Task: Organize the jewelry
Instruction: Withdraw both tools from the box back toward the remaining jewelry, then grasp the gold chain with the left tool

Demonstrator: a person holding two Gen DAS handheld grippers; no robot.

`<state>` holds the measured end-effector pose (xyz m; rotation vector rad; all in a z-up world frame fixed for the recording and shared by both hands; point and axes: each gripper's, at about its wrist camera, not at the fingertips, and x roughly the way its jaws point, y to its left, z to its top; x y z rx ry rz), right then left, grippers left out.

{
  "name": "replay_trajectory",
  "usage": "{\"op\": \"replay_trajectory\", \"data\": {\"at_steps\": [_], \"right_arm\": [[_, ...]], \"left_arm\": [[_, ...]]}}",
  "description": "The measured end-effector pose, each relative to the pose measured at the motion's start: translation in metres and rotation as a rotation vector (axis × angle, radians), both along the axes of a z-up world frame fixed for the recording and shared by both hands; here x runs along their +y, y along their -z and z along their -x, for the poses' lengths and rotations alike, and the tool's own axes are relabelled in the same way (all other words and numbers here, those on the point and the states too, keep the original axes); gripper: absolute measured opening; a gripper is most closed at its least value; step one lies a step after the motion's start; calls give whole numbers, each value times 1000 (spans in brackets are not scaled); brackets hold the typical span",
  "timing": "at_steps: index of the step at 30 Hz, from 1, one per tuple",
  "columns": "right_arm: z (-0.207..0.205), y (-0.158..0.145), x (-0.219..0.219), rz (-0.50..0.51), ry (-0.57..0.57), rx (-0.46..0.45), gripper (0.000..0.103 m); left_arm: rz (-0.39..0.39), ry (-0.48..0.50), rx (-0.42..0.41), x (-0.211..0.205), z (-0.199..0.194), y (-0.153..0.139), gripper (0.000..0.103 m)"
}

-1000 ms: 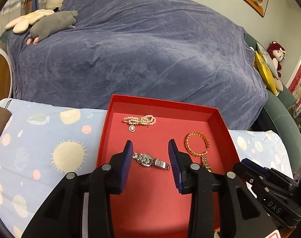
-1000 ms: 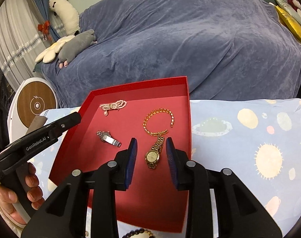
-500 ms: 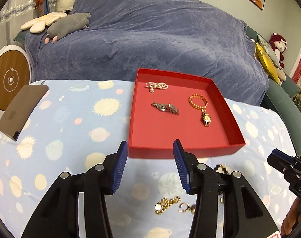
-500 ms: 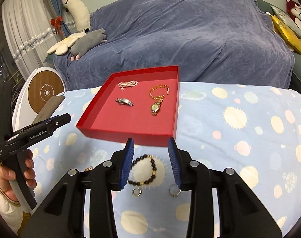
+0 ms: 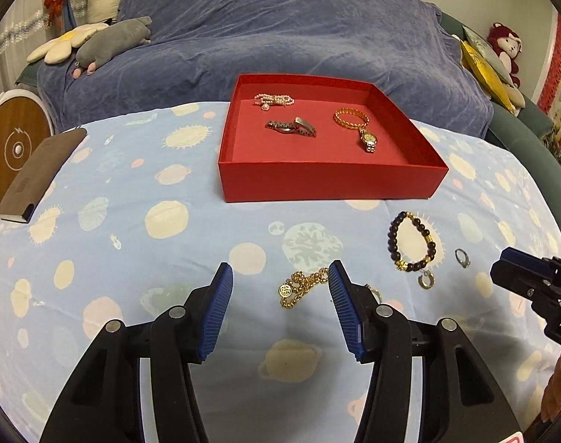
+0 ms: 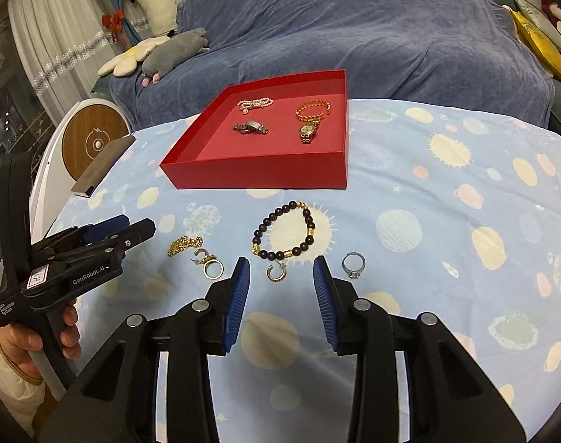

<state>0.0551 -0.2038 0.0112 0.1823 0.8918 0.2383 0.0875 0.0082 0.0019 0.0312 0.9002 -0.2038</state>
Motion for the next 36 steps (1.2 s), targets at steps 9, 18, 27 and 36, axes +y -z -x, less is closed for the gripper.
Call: {"op": "replay_trajectory", "data": {"at_steps": [9,18,27,36], "right_arm": [[-8,24,2,19,9,58,35],[-14,24,12,19,-15,58,35],[-20,24,16,20,-14,57,35],[-27,29,15,16,-1,70,35]], "left_arm": [[-18,21,40,-4,-2,19,52],[-29,47,39,-12,-7,33,51],[-60,46,14,-18,-11,41,32],[-65,43,11,-20,-13,40,5]]}}
